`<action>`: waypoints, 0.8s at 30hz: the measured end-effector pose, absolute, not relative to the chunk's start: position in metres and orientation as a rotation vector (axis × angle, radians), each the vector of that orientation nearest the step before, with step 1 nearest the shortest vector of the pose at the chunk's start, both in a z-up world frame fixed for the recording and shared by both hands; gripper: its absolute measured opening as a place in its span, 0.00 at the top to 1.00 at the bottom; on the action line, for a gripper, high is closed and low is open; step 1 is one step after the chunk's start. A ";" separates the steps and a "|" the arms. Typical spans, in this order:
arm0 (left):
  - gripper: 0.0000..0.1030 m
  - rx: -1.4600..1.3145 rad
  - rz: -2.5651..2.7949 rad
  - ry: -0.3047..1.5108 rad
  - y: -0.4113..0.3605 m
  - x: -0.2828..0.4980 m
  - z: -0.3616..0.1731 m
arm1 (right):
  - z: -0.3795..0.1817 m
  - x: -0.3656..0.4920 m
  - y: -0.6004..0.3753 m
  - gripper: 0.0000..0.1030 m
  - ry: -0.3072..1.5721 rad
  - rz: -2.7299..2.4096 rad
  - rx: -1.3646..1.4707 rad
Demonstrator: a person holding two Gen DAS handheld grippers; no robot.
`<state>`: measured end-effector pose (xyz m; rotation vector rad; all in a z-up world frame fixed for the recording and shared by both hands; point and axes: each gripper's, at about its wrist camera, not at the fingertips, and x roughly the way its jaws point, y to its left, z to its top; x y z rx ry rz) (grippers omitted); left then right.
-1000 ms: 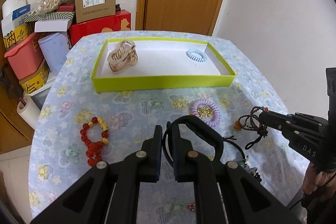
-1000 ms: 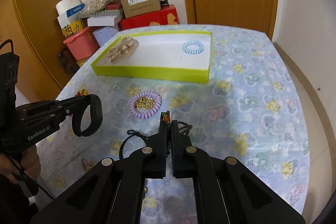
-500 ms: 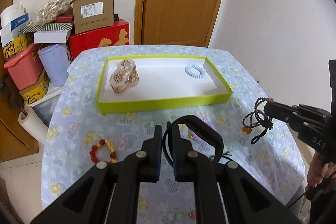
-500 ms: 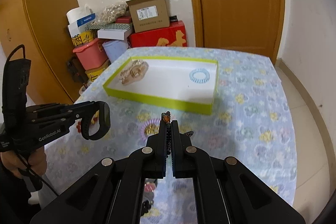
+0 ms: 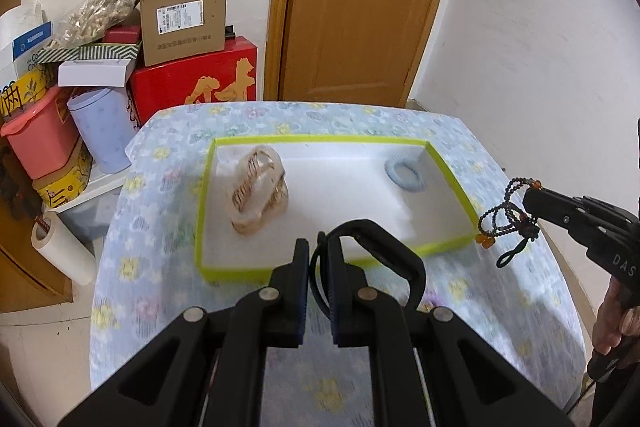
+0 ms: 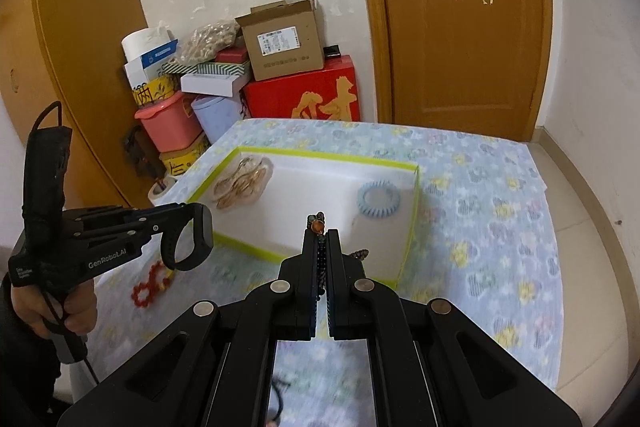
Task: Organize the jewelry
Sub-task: 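Carry the band and beaded strand into the box while both grippers release them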
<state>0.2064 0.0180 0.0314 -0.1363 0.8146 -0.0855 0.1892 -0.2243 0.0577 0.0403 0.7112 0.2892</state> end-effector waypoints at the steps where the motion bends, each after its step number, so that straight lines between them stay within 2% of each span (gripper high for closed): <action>1: 0.91 -0.139 -0.084 0.819 0.019 0.212 0.030 | 0.057 0.194 -0.225 0.97 0.713 0.289 0.043; 12: 0.91 -0.151 -0.083 0.892 0.020 0.266 -0.002 | 0.032 0.254 -0.228 0.97 0.765 0.285 0.063; 24: 0.91 -0.147 -0.020 0.940 0.039 0.281 -0.029 | -0.012 0.279 -0.241 0.97 0.867 0.239 0.071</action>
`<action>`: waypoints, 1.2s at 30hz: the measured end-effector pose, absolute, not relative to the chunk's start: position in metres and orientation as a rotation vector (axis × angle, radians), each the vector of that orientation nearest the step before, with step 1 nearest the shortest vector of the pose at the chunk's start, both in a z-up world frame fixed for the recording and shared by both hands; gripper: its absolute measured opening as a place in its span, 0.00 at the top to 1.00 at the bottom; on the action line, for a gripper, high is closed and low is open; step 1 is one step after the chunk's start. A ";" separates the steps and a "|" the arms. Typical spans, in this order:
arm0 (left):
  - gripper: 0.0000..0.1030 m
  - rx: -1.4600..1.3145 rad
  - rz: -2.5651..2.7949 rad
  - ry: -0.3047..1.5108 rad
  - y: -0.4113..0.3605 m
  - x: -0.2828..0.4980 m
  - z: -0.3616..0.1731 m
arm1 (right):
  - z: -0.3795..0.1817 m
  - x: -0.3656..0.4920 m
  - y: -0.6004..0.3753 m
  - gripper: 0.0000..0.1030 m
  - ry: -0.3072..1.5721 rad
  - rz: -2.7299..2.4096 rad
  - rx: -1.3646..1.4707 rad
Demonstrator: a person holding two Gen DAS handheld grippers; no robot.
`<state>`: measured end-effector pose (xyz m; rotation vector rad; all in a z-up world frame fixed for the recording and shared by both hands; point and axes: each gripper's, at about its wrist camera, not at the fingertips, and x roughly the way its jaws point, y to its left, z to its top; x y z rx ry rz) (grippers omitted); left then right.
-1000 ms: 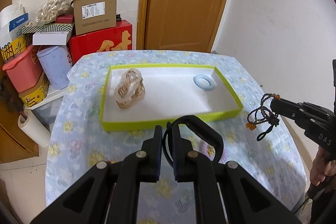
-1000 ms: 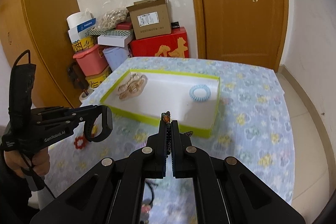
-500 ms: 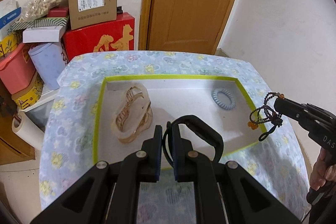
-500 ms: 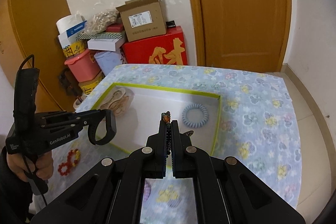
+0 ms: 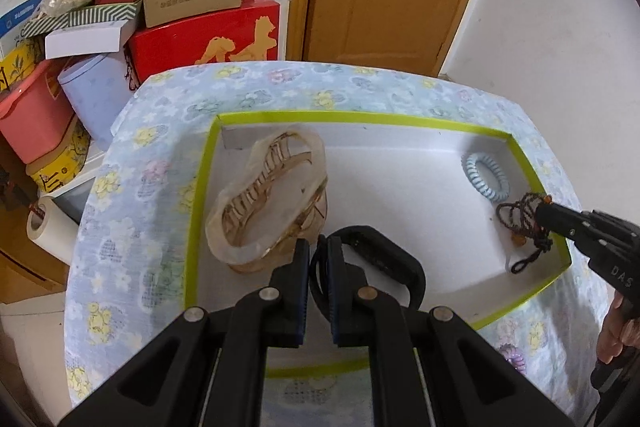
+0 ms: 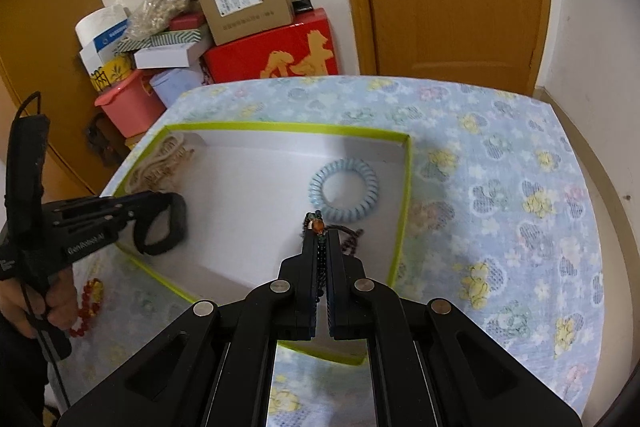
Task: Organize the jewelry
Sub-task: 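Carry the band and beaded strand into the box while both grippers release them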
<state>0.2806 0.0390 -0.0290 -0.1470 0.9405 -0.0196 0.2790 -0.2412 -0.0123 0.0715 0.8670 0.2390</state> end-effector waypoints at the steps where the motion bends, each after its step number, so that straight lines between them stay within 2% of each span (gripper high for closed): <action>1: 0.91 -0.144 -0.013 0.939 0.039 0.281 -0.029 | -0.013 0.279 -0.242 0.97 0.871 0.237 0.071; 10: 0.91 -0.109 0.000 0.929 0.035 0.279 -0.032 | -0.023 0.281 -0.242 0.95 0.916 0.218 0.057; 11: 0.91 -0.107 0.001 0.928 0.034 0.279 -0.032 | -0.024 0.281 -0.242 0.91 0.917 0.210 0.053; 12: 0.90 -0.106 0.002 0.925 0.034 0.278 -0.031 | -0.024 0.280 -0.242 0.83 0.913 0.208 0.053; 15: 0.90 -0.100 0.002 0.921 0.032 0.277 -0.030 | -0.020 0.277 -0.242 0.75 0.899 0.222 0.056; 17: 0.90 -0.092 -0.003 0.918 0.030 0.275 -0.028 | -0.017 0.275 -0.240 0.66 0.890 0.219 0.043; 19: 0.84 -0.090 -0.013 0.908 0.028 0.272 -0.025 | -0.015 0.272 -0.238 0.62 0.881 0.217 0.038; 22: 0.71 -0.097 -0.031 0.886 0.025 0.266 -0.018 | -0.009 0.265 -0.238 0.62 0.865 0.221 0.037; 36: 0.70 -0.068 -0.006 0.810 0.012 0.182 0.021 | 0.026 0.176 -0.236 0.62 0.773 0.241 0.058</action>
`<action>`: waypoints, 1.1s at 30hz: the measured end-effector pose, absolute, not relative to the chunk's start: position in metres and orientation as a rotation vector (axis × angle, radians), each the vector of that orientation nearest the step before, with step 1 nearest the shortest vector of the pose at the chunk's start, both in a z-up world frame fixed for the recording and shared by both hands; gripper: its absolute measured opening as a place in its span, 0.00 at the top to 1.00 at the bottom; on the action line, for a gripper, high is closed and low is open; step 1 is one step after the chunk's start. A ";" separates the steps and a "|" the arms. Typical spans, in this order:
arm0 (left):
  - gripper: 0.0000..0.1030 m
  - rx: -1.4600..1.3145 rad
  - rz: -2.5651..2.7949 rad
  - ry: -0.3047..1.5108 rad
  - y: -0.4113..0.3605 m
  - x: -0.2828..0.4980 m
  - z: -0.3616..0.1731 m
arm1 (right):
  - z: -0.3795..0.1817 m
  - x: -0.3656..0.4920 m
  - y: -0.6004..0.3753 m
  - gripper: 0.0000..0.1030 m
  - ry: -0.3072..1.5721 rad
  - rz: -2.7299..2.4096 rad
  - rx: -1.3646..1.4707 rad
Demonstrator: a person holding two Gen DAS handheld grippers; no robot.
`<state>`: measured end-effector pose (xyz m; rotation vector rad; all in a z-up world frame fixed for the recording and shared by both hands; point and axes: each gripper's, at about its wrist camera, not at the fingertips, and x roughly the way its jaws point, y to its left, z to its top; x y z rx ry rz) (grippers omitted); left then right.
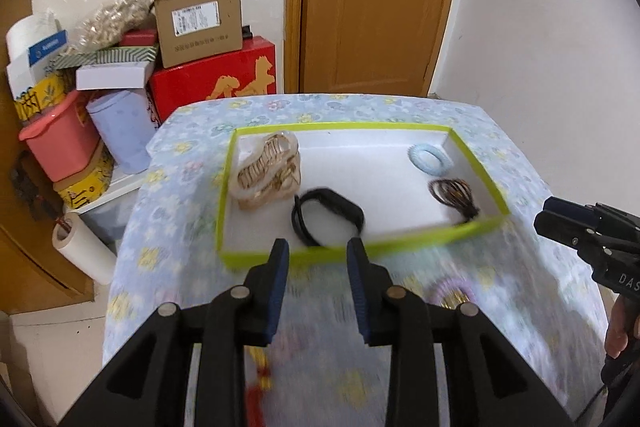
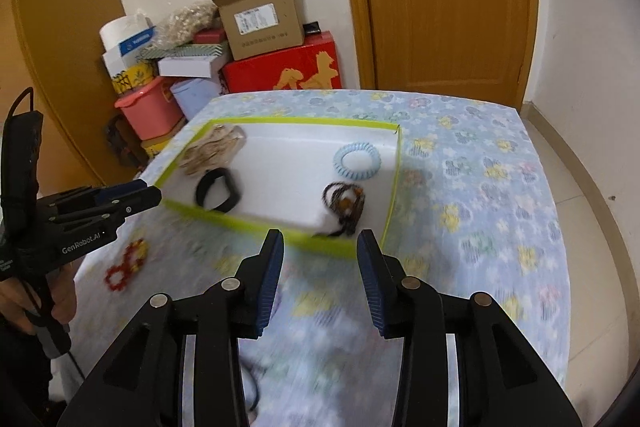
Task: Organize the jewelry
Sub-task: 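Carry the band and beaded strand into the box while both grippers release them, then grasp the red bead bracelet with the left gripper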
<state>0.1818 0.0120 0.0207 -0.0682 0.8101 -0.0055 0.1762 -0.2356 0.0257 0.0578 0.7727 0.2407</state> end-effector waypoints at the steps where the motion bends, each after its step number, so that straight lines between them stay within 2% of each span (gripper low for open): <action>1: 0.70 -0.066 -0.005 0.808 0.010 0.173 0.022 | 0.027 0.165 -0.235 0.62 0.767 0.245 0.059; 18: 0.70 -0.079 -0.025 0.787 -0.007 0.072 0.022 | 0.015 0.060 -0.219 0.62 0.780 0.277 0.080; 33: 0.70 -0.146 0.003 0.793 0.015 0.044 0.013 | 0.008 0.045 -0.209 0.62 0.794 0.307 0.070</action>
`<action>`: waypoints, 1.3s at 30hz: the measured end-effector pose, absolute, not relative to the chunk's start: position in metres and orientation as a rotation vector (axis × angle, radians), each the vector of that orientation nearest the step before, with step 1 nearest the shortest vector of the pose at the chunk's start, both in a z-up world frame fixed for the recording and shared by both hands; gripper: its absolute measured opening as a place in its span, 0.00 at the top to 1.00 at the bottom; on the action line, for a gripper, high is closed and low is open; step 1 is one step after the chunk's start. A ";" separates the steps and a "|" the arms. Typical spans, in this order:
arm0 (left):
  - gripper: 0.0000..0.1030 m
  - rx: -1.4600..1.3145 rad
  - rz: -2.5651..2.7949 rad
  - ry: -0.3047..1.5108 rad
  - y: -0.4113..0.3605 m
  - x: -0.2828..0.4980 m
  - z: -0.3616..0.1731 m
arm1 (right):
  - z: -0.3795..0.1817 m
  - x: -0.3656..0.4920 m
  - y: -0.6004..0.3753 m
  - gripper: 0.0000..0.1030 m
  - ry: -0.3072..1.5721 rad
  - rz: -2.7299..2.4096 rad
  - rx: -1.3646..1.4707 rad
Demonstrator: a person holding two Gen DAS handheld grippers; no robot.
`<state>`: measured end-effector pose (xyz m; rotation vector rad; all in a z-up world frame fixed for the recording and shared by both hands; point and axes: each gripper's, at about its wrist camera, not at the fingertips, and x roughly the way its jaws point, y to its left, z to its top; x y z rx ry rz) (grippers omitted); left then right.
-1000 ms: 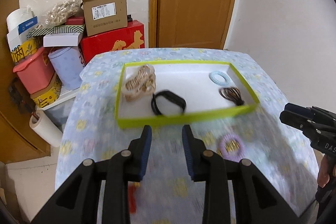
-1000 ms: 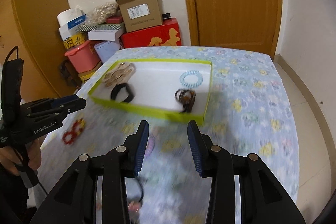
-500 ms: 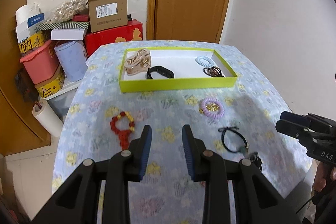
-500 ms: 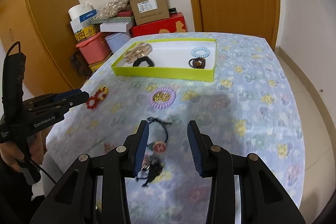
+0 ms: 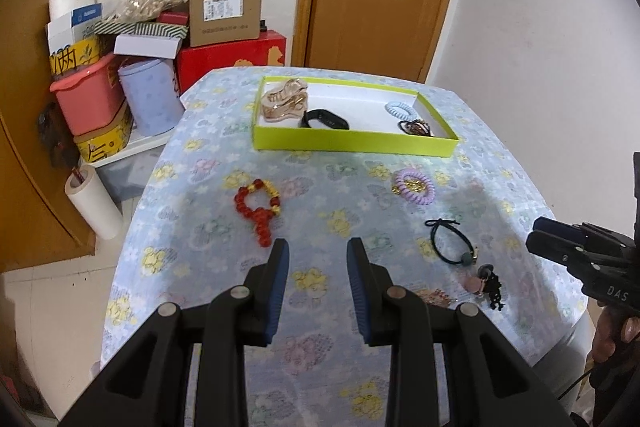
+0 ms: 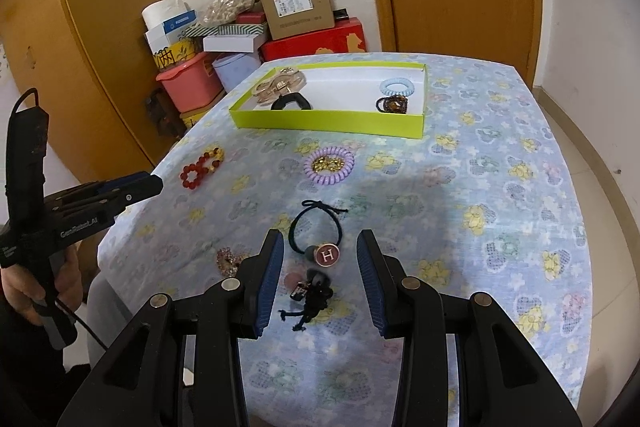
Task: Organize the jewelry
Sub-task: 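Grasp the red bead bracelet with the left gripper, then grasp the purple coil hair tie with the right gripper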
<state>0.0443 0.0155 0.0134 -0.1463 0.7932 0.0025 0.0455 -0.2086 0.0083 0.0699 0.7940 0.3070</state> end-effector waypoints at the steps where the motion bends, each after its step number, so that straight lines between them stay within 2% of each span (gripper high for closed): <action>1: 0.70 -0.148 0.007 0.796 0.017 0.045 0.012 | 0.008 0.046 -0.208 0.62 0.794 0.308 0.069; 18: 0.70 -0.184 0.066 0.863 0.046 0.085 -0.021 | -0.008 0.074 -0.199 0.62 0.833 0.324 0.054; 29: 0.70 -0.207 0.073 0.888 0.054 0.105 -0.040 | -0.023 0.122 -0.190 0.62 0.855 0.329 0.042; 30: 0.71 -0.201 0.080 0.890 0.054 0.106 -0.041 | -0.023 0.126 -0.188 0.62 0.855 0.331 0.039; 34: 0.87 -0.191 0.093 0.881 0.055 0.107 -0.043 | -0.025 0.138 -0.178 0.62 0.857 0.356 0.004; 39: 0.90 -0.189 0.091 0.874 0.057 0.107 -0.044 | -0.028 0.150 -0.160 0.62 0.854 0.411 -0.075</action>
